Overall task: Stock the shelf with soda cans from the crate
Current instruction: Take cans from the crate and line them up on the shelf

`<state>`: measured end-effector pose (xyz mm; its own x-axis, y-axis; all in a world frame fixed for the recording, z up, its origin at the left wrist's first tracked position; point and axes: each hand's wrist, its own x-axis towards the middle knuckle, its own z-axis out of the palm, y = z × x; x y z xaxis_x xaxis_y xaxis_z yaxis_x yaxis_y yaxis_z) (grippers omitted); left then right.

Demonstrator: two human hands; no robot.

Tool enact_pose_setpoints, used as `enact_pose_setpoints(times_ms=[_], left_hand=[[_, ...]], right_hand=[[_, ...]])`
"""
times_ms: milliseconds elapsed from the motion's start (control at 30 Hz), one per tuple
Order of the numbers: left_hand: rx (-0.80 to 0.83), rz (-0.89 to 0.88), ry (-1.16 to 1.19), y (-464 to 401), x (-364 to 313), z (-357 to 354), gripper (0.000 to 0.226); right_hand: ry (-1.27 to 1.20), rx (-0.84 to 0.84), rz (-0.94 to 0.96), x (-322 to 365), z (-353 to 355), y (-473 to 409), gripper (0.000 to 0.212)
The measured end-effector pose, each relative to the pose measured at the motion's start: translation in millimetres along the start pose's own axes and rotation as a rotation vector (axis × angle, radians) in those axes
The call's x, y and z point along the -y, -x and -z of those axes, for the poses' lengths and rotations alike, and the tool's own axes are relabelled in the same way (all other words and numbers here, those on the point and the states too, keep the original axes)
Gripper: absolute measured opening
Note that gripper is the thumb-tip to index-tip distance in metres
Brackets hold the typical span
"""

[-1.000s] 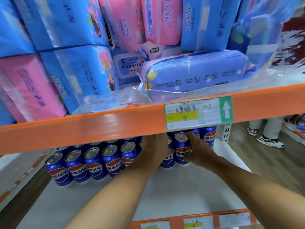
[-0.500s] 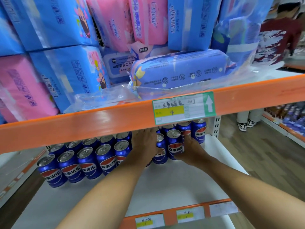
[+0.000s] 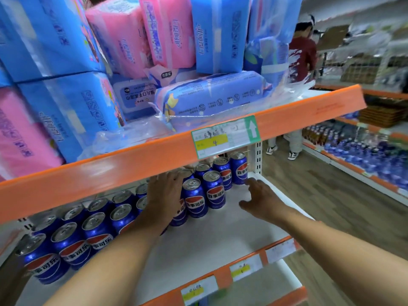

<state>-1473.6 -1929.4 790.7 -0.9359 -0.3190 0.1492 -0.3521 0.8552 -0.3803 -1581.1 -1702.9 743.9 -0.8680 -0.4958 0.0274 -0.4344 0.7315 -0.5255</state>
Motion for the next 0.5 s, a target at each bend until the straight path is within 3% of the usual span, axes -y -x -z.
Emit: enact_pose_setpoints(times_ms=[100, 167, 233, 300, 500], left_hand=[[-0.033, -0.064, 0.084, 0.8, -0.3, 6.1, 0.097], [-0.144, -0.148, 0.135, 1.0, -9.4, 14.9, 0.075], [-0.243, -0.249, 0.219, 0.3, -26.2, 27.0, 0.036], [-0.221, -0.331, 0.300, 4.1, -48.9, 40.0, 0.018], [0.000, -0.623, 0.364, 31.3, -143.8, 67.8, 0.049]], right_hand=[[0.016, -0.037, -0.066, 0.3, 5.6, 19.5, 0.068], [0.015, -0.052, -0.112, 0.2, 8.8, 35.3, 0.067], [0.022, -0.059, -0.157, -4.3, 12.2, 52.6, 0.068], [0.034, -0.061, -0.202, -11.7, 18.0, 72.2, 0.066], [0.124, 0.003, -0.338, -45.4, 44.2, 143.5, 0.055]])
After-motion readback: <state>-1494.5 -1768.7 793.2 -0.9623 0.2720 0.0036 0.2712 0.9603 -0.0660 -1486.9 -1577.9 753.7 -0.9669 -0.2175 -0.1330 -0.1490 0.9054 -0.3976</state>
